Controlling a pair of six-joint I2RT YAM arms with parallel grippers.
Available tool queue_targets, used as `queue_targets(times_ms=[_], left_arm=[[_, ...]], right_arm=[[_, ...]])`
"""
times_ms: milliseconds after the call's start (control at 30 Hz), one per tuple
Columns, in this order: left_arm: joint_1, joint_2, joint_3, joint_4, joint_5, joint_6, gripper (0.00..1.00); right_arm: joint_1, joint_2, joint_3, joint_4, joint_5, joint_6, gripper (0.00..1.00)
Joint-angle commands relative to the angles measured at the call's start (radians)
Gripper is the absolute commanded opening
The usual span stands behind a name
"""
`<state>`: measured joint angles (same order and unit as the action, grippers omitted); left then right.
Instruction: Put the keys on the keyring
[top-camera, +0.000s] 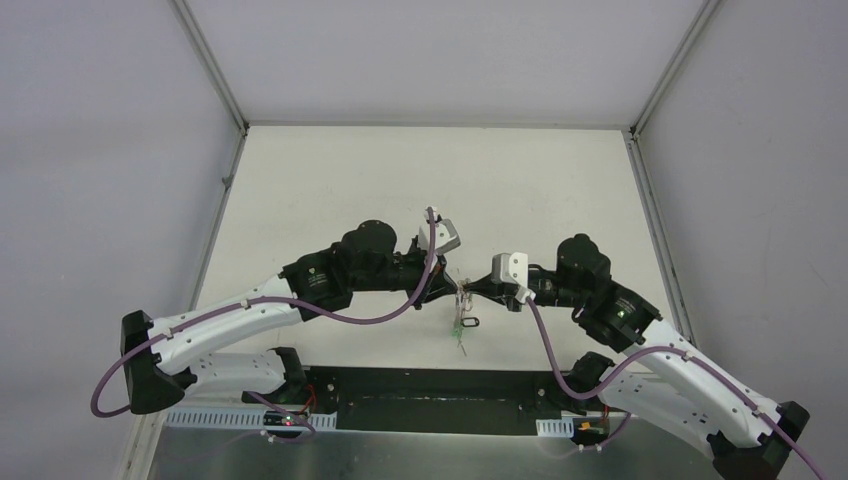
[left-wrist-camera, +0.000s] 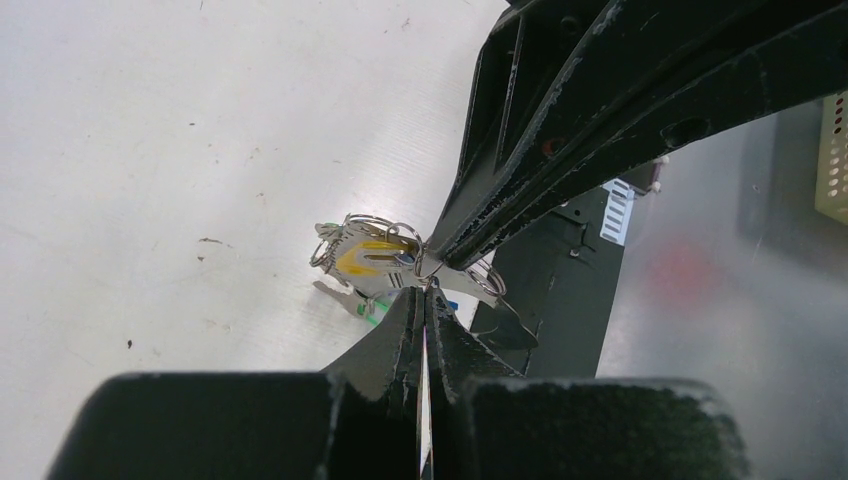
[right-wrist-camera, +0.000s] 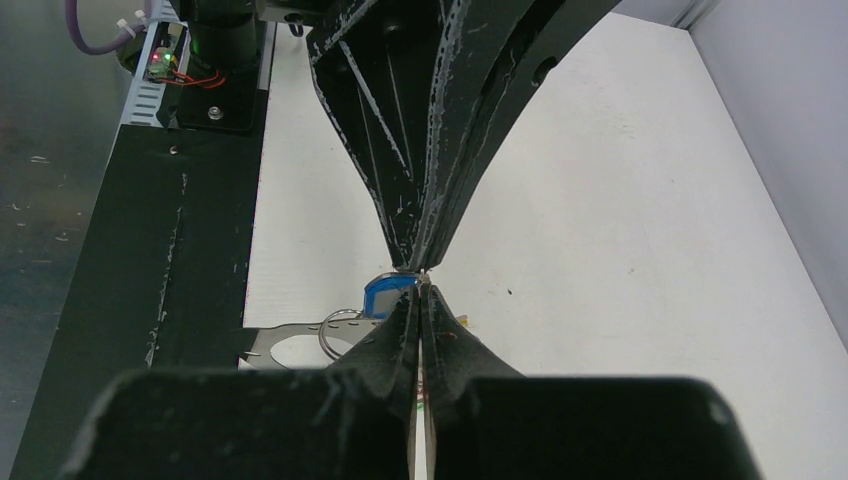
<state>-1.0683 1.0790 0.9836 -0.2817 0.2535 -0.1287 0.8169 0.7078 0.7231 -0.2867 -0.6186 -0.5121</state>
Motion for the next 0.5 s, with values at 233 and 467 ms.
queue_targets(times_ms=[233,467], left_arm=[[-0.003,0.021,0.054,-0.009,0.009,-0.045,0.0],[-0.002,-0.005,0.013,0.038,0.02,-0.092,0.0]], right_arm=[[0.004,-0.038,0.001,0.087,-0.035,0.018,0.0],[0.003,-0.056,-0.025,0.116,-0.012,0.034,0.0]])
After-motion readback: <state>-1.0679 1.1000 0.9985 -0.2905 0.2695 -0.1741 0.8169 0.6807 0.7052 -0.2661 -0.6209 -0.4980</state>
